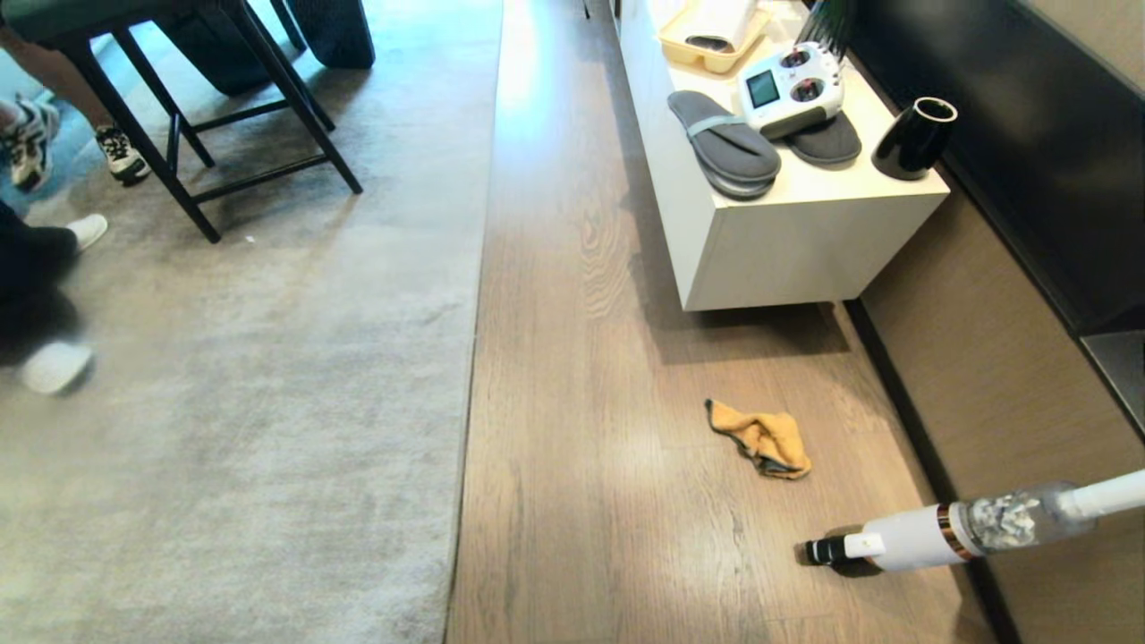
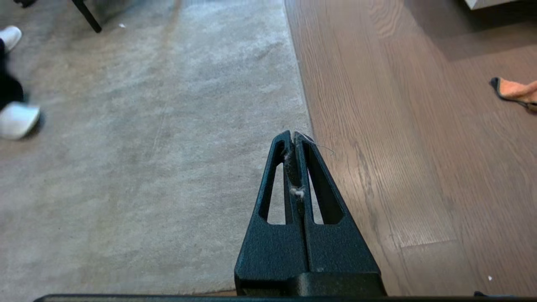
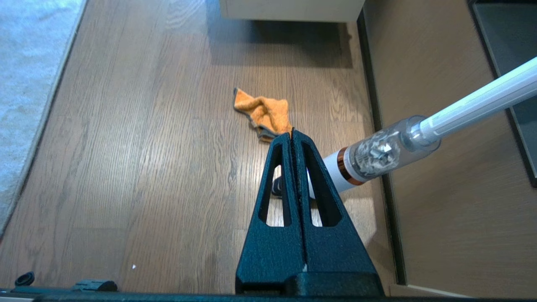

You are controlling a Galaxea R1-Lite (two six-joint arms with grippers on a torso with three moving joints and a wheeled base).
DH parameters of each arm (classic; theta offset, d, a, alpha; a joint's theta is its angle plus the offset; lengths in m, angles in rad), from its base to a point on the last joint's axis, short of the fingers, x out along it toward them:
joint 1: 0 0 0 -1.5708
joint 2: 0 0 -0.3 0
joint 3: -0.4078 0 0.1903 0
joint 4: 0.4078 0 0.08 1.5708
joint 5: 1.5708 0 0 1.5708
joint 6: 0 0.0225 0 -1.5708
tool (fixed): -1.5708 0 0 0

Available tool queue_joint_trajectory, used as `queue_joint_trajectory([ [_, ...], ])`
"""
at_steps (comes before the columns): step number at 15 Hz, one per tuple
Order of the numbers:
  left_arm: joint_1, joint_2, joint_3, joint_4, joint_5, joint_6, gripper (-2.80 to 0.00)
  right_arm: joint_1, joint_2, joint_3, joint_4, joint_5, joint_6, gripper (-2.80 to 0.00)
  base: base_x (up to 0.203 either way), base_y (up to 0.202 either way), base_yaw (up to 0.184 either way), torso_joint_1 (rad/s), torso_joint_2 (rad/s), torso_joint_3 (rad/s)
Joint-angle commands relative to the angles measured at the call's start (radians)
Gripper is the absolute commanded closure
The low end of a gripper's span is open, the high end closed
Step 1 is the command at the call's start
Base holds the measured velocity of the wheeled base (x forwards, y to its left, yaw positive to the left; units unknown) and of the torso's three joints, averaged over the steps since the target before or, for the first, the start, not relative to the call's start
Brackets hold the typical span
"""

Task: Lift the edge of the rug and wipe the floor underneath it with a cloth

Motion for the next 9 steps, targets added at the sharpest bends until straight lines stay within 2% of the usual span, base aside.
queue_joint_trajectory([
  [1,0.000,0.000,0.000,-0.001,0.000,0.001,0.00,0.000,0.001,0.000,-0.001,0.001,-0.001,0.00,0.000,0.000,0.000,0.000,0.00,0.212],
  [9,0.000,0.000,0.000,-0.001,0.000,-0.001,0.00,0.000,0.001,0.000,-0.001,0.001,-0.001,0.00,0.000,0.000,0.000,0.004,0.00,0.203],
])
